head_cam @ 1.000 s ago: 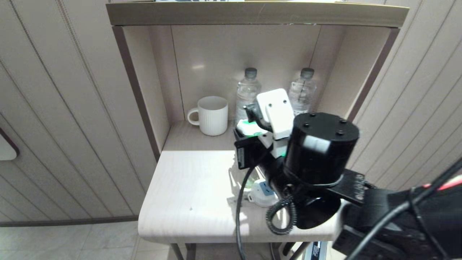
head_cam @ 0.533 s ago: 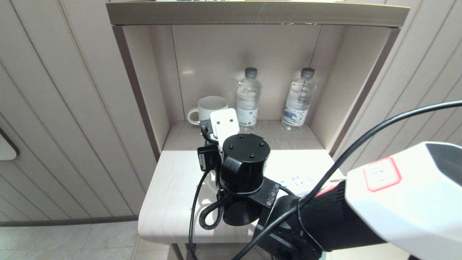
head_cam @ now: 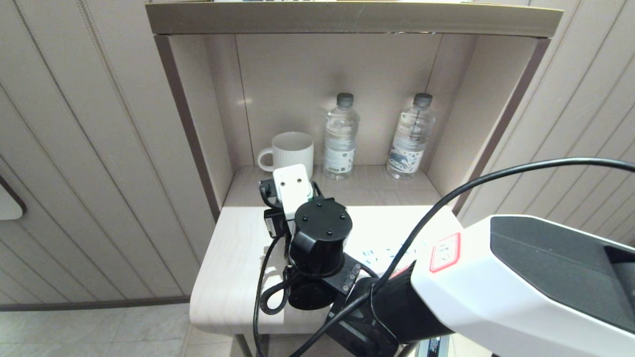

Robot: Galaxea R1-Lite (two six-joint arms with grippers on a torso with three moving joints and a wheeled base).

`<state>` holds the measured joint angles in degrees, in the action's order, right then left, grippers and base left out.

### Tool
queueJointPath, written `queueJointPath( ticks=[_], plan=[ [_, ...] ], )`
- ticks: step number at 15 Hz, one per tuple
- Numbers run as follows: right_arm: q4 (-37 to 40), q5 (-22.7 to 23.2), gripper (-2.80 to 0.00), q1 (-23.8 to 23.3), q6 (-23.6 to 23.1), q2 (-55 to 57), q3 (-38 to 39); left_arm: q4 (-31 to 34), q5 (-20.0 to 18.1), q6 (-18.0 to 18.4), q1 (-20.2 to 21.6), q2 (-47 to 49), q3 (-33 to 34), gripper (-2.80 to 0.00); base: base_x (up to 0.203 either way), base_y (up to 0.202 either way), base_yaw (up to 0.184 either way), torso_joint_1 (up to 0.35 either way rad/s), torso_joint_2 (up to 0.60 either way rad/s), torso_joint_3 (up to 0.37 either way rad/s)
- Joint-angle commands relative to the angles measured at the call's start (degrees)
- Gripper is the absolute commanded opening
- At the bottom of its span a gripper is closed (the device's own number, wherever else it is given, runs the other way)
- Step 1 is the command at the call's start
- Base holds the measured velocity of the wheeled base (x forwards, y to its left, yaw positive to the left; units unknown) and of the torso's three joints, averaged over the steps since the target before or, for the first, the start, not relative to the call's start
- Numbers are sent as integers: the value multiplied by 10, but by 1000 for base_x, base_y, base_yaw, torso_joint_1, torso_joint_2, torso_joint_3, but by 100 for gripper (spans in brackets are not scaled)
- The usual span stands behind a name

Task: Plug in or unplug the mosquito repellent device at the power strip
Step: Place the mosquito repellent liquid on the table

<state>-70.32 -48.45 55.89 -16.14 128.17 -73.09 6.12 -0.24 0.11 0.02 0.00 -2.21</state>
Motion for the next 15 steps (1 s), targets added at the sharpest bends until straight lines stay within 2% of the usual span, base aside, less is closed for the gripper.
queueJointPath(
  ticks=[1,9,10,15],
  plan=[
    [-4,-2,-280,0,-1,4,0,0,0,0,0,1,0,-280,0,0,0,0,0,0],
    [-4,-3,-280,0,-1,14,-1,0,0,0,1,1,0,-280,0,0,0,0,0,0],
    [-3,-3,0,-1,-2,14,-1,0,0,0,1,1,0,-280,0,0,0,0,0,0],
    [-4,-3,0,-1,-5,13,0,0,0,0,1,1,0,-280,0,0,0,0,0,0]
  ],
)
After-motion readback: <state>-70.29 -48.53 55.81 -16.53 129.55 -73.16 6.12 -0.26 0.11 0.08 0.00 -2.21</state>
